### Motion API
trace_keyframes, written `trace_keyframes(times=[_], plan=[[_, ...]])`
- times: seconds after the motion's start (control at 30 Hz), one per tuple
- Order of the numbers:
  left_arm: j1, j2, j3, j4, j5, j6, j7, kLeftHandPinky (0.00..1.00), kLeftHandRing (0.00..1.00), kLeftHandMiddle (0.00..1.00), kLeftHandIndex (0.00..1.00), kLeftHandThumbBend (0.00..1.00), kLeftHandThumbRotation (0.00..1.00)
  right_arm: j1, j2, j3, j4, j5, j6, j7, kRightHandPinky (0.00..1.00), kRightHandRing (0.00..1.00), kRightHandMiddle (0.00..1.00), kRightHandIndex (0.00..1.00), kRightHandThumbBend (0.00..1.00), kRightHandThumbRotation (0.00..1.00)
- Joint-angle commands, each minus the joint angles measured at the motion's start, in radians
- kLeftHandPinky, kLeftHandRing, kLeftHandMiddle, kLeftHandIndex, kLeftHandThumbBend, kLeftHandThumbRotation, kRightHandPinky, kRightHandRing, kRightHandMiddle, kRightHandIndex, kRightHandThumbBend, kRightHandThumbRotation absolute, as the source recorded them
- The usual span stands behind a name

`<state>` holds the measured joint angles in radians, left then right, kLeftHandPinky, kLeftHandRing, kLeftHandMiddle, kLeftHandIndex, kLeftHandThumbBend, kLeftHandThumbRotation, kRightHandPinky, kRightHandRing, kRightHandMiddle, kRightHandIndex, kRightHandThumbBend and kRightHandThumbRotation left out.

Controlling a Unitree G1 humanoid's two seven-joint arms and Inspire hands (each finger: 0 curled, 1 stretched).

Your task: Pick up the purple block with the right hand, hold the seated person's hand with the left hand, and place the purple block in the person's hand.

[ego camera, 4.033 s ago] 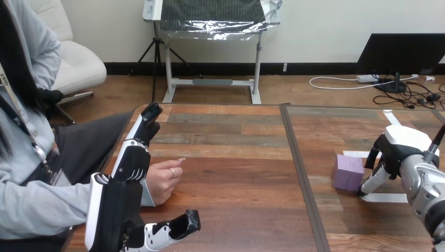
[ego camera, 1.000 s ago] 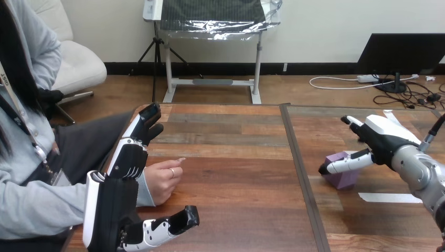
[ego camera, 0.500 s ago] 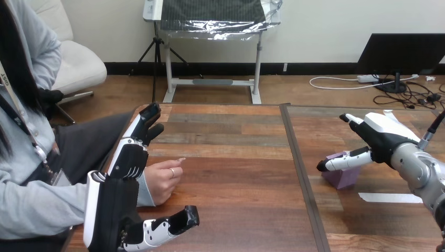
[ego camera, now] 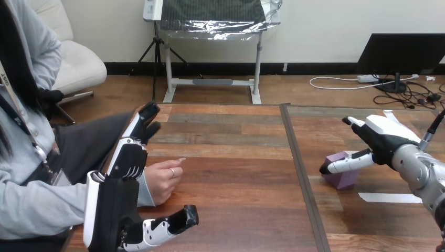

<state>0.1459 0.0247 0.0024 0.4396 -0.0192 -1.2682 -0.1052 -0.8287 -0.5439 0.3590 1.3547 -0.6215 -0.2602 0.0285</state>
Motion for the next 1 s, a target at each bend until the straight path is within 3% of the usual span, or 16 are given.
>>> trace_keyframes(times=[0.0,0.4,0.7,0.8,0.97], plan=[[-0.037,-0.001,-0.018,-0.028,-0.012,0.01,-0.002,0.92,0.95,0.93,0.89,1.0,0.57,-0.108,0.01,0.002,-0.026,0.004,0.021,-0.011,1.0,1.0,1.0,1.0,1.0,0.51],[-0.035,0.009,-0.028,-0.031,-0.024,0.002,-0.01,0.95,0.97,0.95,0.9,1.0,0.57,-0.102,0.024,0.024,-0.021,-0.023,0.064,-0.013,0.91,0.99,1.0,1.0,1.0,0.47],[-0.028,0.009,-0.034,-0.042,-0.028,0.008,-0.011,0.96,0.97,0.96,0.9,1.0,0.57,-0.086,0.037,0.021,-0.02,-0.013,0.078,-0.027,0.81,0.9,0.93,0.93,0.98,0.4],[-0.027,0.008,-0.033,-0.045,-0.026,0.008,-0.01,0.96,0.97,0.95,0.9,1.0,0.57,-0.079,0.042,0.017,-0.022,-0.009,0.078,-0.042,0.6,0.65,0.7,0.89,0.99,0.36],[-0.029,0.004,-0.026,-0.042,-0.016,-0.001,-0.006,0.96,0.97,0.95,0.9,1.0,0.58,-0.073,0.053,0.013,-0.015,-0.003,0.108,-0.037,0.41,0.45,0.52,0.85,0.99,0.32]])
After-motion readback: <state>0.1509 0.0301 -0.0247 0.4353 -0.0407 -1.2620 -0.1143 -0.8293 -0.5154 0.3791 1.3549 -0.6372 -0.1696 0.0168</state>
